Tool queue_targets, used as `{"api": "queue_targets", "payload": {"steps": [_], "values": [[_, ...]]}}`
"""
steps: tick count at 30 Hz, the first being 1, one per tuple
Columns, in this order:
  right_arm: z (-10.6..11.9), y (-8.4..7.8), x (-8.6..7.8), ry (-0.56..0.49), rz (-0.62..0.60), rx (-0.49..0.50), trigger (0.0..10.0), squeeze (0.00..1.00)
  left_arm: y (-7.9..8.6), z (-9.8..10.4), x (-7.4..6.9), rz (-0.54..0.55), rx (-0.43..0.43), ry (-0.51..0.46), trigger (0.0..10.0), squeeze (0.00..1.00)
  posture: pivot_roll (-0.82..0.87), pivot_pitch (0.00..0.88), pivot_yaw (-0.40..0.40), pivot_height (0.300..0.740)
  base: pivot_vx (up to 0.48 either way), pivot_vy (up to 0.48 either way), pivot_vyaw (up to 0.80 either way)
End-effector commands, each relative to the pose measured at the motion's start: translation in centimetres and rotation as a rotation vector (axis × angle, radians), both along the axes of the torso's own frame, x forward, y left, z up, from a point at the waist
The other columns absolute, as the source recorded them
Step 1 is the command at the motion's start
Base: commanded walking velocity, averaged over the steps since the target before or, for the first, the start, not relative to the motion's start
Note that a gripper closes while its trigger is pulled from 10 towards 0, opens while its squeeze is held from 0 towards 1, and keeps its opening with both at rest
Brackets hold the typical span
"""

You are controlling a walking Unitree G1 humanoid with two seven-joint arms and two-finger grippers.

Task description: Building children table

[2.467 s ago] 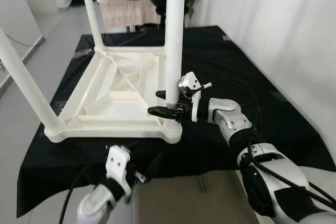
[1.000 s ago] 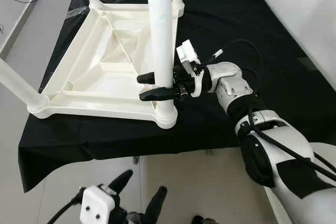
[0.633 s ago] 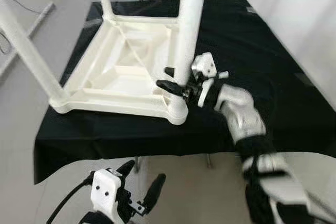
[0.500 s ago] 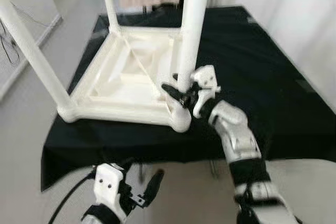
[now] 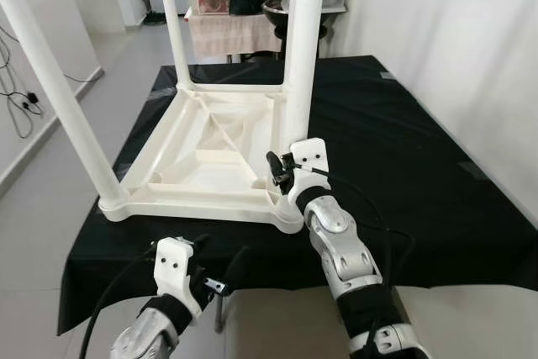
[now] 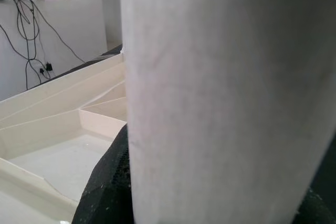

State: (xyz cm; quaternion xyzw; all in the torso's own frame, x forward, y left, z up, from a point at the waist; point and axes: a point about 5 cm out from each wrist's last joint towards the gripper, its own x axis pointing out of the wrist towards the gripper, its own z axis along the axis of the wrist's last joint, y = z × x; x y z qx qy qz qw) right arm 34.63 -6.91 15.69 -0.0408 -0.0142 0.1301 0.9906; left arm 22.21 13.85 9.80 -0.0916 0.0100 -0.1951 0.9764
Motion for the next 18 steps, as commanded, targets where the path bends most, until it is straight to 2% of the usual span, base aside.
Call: {"api": "queue_targets", "payload": {"steps": [1,7,8,9,10,11,13,15,17,18], "values": [[-3.0,2.9,-1.4,0.146,-0.006,-0.006,0.0,0.00,0.4,-0.2,0.3,0.016,-0.015,0.000,10.0,0.00,0.08,0.000,-0.002,0.740,0.000,0.000,0.00],[-3.3,2.5,-1.1,0.152,-0.034,-0.029,0.0,0.00,0.8,-0.5,1.4,0.019,-0.024,-0.009,10.0,0.00,0.07,0.000,0.002,0.740,0.000,0.000,0.00],[-3.3,2.1,-0.8,0.155,-0.045,-0.061,8.5,0.00,0.9,-0.5,1.6,0.019,-0.025,-0.012,10.0,0.00,0.07,0.000,0.001,0.740,0.000,0.000,0.00],[-3.1,1.0,-0.2,0.159,-0.081,-0.042,10.0,0.00,0.9,-0.6,1.9,0.020,-0.027,-0.017,10.0,0.00,0.06,0.000,0.001,0.740,0.000,0.000,0.00],[-3.1,1.0,-0.2,0.159,-0.081,-0.042,10.0,0.00,0.9,-0.6,1.9,0.020,-0.027,-0.017,10.0,0.00,0.06,0.000,0.001,0.740,0.000,0.000,0.00],[-2.8,0.8,0.2,0.161,-0.020,-0.027,10.0,1.00,1.0,-0.6,2.1,0.021,-0.028,-0.021,10.0,0.00,0.06,0.000,0.001,0.740,0.000,0.000,0.00],[-2.8,0.8,0.2,0.162,0.000,-0.029,10.0,1.00,1.0,-0.7,2.2,0.021,-0.028,-0.023,10.0,0.00,0.06,0.000,0.001,0.740,0.000,0.000,0.00],[-1.6,0.7,0.9,0.119,0.091,0.053,10.0,1.00,1.0,-0.7,2.3,0.021,-0.032,-0.026,10.0,0.00,0.07,0.000,-0.011,0.740,0.000,0.000,0.00],[-1.1,0.6,1.2,0.096,0.124,0.075,10.0,1.00,1.0,-0.7,2.3,0.021,-0.035,-0.027,10.0,0.00,0.07,0.000,-0.012,0.740,0.000,0.000,0.00],[0.4,0.3,1.8,0.041,0.284,0.090,10.0,0.37,0.9,-0.7,2.4,0.022,-0.036,-0.032,10.0,0.00,0.07,0.000,-0.019,0.740,0.000,0.000,0.00]]}}
